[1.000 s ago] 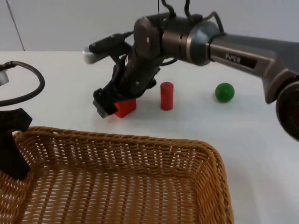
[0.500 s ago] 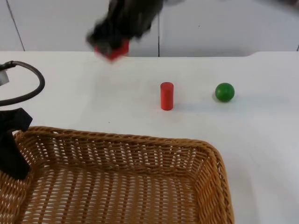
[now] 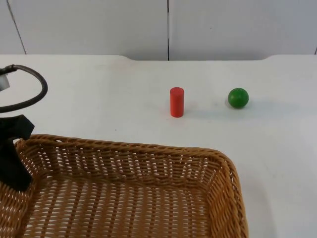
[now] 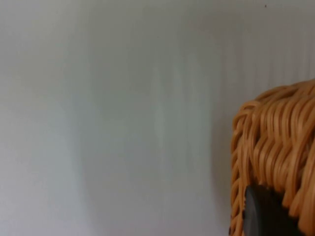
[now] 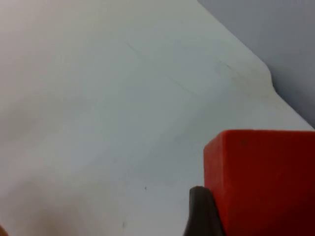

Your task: Pick up the basket with the left hand and place the object to the left of the red cylinder into the basket with the right hand.

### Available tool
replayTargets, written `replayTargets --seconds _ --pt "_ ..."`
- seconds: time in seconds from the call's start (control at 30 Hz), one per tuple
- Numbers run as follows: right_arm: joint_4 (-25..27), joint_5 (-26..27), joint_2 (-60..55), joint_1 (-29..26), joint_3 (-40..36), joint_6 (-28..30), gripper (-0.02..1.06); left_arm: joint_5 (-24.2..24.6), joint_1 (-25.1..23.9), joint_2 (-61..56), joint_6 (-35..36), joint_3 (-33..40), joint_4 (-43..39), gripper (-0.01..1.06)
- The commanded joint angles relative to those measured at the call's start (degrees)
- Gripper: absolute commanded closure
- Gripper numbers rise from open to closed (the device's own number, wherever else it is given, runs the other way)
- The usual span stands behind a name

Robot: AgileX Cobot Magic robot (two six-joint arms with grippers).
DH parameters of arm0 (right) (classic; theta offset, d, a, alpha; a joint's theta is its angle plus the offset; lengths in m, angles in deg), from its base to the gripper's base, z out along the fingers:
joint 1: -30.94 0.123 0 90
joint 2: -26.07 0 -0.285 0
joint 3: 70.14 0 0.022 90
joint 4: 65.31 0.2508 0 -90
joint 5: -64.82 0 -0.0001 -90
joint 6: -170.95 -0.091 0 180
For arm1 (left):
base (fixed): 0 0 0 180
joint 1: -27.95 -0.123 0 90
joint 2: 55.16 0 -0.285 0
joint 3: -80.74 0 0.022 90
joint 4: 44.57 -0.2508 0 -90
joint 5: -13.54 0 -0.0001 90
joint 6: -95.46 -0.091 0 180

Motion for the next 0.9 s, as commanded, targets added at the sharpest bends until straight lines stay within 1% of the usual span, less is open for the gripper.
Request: replayTargets --seconds 0.0,0.03,0.07,0.13,0.2,0.23,0.3,0.37,0.4,0.47,0.5,0.53,0.57,0.7,0.73,0.8,0.87 --pt "1.49 -0.19 2.69 0.22 -2.56 -0.23 1.05 1.36 -0.09 -0.70 -0.48 -0.24 1.84 1.05" --pt "1.48 -0.19 3.72 0.22 -4.70 -0.23 1.05 1.36 -0.09 -0.70 -0.48 -0.24 1.84 1.05" --pt "1.48 -0.19 3.72 0.22 -4.70 -0.23 1.05 1.36 -0.09 -0.70 -0.48 -0.24 1.84 1.05" --pt "1.37 -0.19 6.74 0.22 -10.80 -0.23 1.05 1.36 -0.09 -0.70 -0.48 -0.24 1.84 1.05" --pt "1.37 3.44 10.60 0.22 -18.84 -0.23 1.05 1.36 -0.09 -0.70 -0.48 -0.24 1.84 1.05" --pt "1.37 3.44 10.60 0.22 -18.84 -0.23 1.05 1.36 -0.09 -0.70 -0.48 -0.24 1.84 1.05" --pt "1.37 9.57 16.00 0.22 -28.87 -0.23 1.05 1.62 -0.09 -0.70 -0.49 -0.24 1.84 1.05" --pt "1.69 16.40 21.56 0.22 -40.99 -0.23 1.05 1.62 -0.09 -0.70 -0.49 -0.24 1.99 1.05" --pt "1.69 16.40 21.56 0.22 -40.99 -0.23 1.05 1.62 -0.09 -0.70 -0.49 -0.24 1.99 1.05" --pt "2.70 23.57 27.49 0.22 -51.28 0.02 1.05 1.62 -0.09 -0.70 -0.61 -0.24 2.24 1.05" --pt "2.70 27.34 31.15 0.22 -58.56 0.16 1.05 1.62 -0.09 -0.70 -0.61 -0.24 2.24 1.05" --pt "2.70 29.09 33.62 0.22 -62.71 0.16 1.05 1.62 -0.09 -0.70 -0.61 -0.24 2.24 1.05" --pt "2.70 29.09 33.62 0.22 -62.71 0.16 1.05 1.62 -0.09 -0.70 -0.61 -0.24 2.24 1.05" --pt "2.45 30.63 40.77 0.22 -73.43 0.16 1.05 1.62 -0.09 -0.70 -0.61 -0.24 2.24 1.05" --pt "2.45 30.63 40.77 0.22 -73.43 0.16 1.05 1.62 -0.09 -0.70 -0.61 -0.24 2.24 1.05" --pt "2.45 31.84 42.64 0.22 -76.15 0.16 1.05 1.62 -0.09 -0.70 -0.61 -0.24 2.24 1.05" --pt "2.45 31.35 43.02 0.22 -76.98 0.16 1.05 1.62 -0.09 -0.70 -0.61 -0.24 2.24 1.05"
